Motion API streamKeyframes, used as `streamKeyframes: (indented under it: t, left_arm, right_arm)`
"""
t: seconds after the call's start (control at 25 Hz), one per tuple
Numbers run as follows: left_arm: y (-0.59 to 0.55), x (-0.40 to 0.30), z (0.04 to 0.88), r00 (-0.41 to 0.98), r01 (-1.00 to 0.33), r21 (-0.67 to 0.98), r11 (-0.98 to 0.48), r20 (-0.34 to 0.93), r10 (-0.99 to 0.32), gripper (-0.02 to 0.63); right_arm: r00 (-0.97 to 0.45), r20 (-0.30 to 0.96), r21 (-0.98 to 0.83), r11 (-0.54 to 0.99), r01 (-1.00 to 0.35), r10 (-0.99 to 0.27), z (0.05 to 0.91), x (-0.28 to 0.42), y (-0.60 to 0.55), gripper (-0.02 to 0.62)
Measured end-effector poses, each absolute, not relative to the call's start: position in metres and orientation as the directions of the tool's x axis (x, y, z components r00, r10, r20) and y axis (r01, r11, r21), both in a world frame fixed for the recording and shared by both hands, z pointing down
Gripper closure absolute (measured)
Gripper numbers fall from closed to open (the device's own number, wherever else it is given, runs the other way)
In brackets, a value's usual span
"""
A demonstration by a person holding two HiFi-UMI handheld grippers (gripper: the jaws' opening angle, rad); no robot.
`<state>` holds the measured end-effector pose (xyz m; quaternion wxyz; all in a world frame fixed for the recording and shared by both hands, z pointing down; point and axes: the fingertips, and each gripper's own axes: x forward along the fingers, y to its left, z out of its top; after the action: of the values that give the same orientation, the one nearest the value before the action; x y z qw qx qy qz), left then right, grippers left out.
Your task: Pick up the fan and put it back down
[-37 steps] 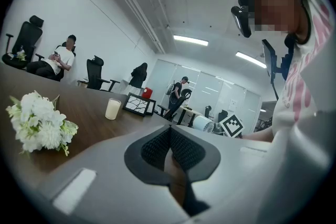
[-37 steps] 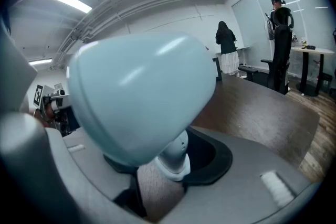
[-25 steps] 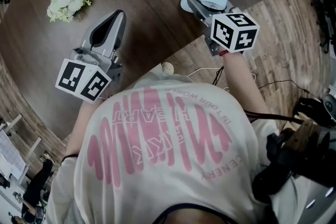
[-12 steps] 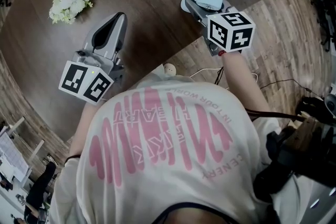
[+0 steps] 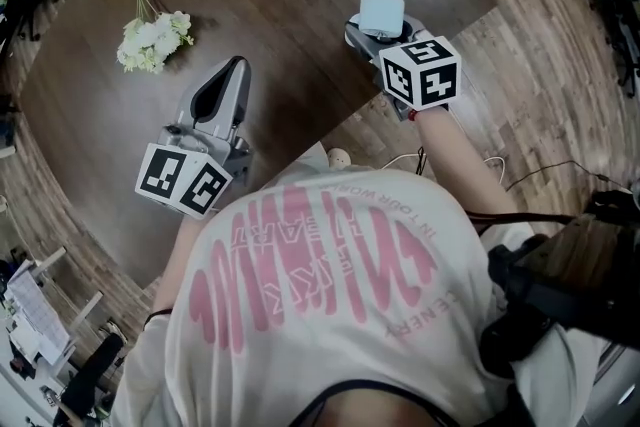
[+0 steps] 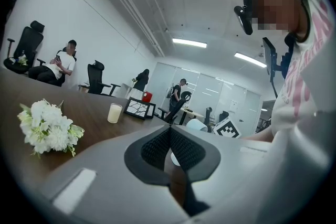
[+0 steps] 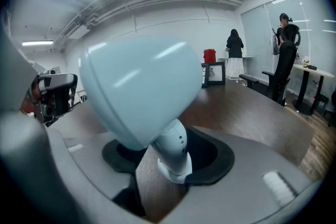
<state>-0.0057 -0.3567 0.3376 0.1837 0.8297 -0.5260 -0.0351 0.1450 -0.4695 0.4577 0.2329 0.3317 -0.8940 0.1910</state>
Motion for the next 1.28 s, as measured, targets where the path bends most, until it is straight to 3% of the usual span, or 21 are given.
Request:
streamKeyframes:
  t: [0.12, 0.2, 0.32, 0.48, 0.8, 1.28]
  left_arm:
    - [-0.348, 0.001, 0.332, 0.445, -0.861, 0.333, -0.384, 0.128, -0.886, 0.589]
    - [-0.339, 0.004, 0.328, 0.444, -0.863, 0.327, -0.385, 0.128, -0.887, 0.589]
    - [-0.328, 0.009, 0.322, 0.446, -0.866, 0.31, -0.392, 0.125, -0.886, 0.589]
    - [-0.311, 0.022, 0.318, 0.463, -0.86, 0.297, -0.416, 0.111, -0.879, 0.589]
    - [-0.284, 0.064, 0.318, 0.532, -0.822, 0.3, -0.485, 0.099, -0.841, 0.589]
    - [-0.247, 0.103, 0.323, 0.592, -0.784, 0.295, -0.546, 0.09, -0.801, 0.589]
  right_arm:
    - [-0.672, 0.531, -0.189, 0.701, -0.688, -0.516, 0.455, 0.151, -0.467, 0.362]
    - [-0.681, 0.516, -0.211, 0.694, -0.689, -0.519, 0.452, 0.156, -0.46, 0.297]
    - [-0.702, 0.488, -0.271, 0.675, -0.686, -0.518, 0.45, 0.163, -0.446, 0.293]
    - [-0.704, 0.456, -0.324, 0.635, -0.701, -0.545, 0.447, 0.182, -0.426, 0.354]
    - [-0.725, 0.358, -0.43, 0.585, -0.688, -0.589, 0.418, 0.224, -0.38, 0.589]
    - [-0.796, 0.22, -0.539, 0.61, -0.581, -0.564, 0.391, 0.25, -0.322, 0.589]
